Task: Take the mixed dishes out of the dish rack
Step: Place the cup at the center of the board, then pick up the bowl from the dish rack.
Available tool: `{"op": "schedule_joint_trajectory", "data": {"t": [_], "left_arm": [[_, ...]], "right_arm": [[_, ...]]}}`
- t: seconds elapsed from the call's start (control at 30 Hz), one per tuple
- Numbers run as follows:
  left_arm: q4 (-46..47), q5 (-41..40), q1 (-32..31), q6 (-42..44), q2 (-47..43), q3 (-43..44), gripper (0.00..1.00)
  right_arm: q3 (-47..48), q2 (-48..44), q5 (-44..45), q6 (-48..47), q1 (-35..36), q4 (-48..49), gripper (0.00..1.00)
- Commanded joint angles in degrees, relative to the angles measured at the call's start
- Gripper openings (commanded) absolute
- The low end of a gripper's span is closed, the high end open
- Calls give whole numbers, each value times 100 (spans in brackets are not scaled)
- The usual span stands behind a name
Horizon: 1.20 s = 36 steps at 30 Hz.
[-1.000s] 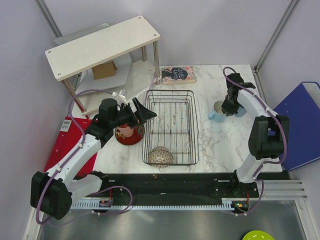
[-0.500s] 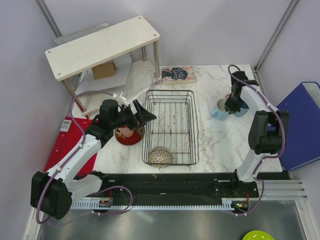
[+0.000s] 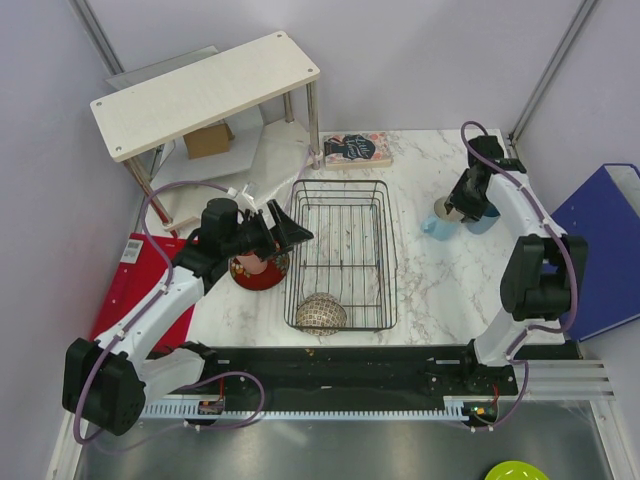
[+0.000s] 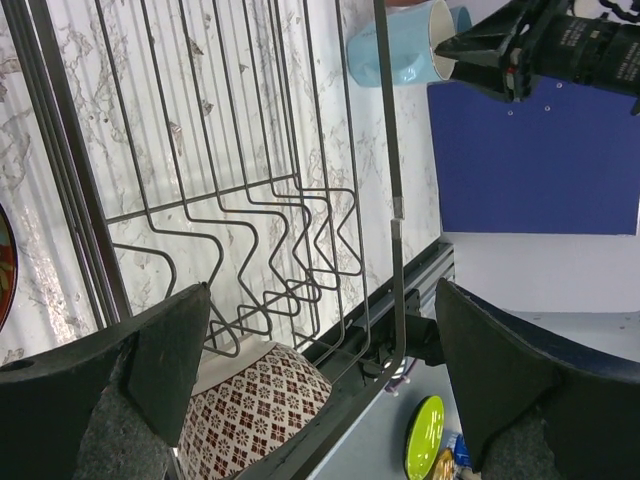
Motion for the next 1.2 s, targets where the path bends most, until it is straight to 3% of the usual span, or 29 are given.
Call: {"op": "schedule_joint_trajectory", "data": {"t": [0.0, 0.23, 0.37, 0.6, 0.7, 1.0, 1.17], "left_arm": [[21, 31, -24, 254, -25, 52, 99], [-75, 31, -41, 456, -8, 192, 99], [-539, -398, -94, 729, 1, 403, 99], [-884, -611, -314, 1177, 273, 667, 99], [-893, -356, -637, 1607, 327, 720, 99], [-1701, -3289, -2851, 3039, 344, 1160, 99], [-835, -4565, -3363, 4180, -208, 616, 99]], "right_arm": [[172, -589, -177, 65, 3, 19, 51], [-39, -1660, -485, 109, 55, -25, 53], [-616, -2460, -887, 56, 247, 220, 53], [-2384, -4674, -2215, -129, 1266, 2651, 59], [-2921, -5457, -2330, -190, 1531, 3016, 61], [-4248, -6328, -2796, -480, 1664, 3411, 62], [-4468, -6400, -2797, -480, 1655, 3640, 62]]}}
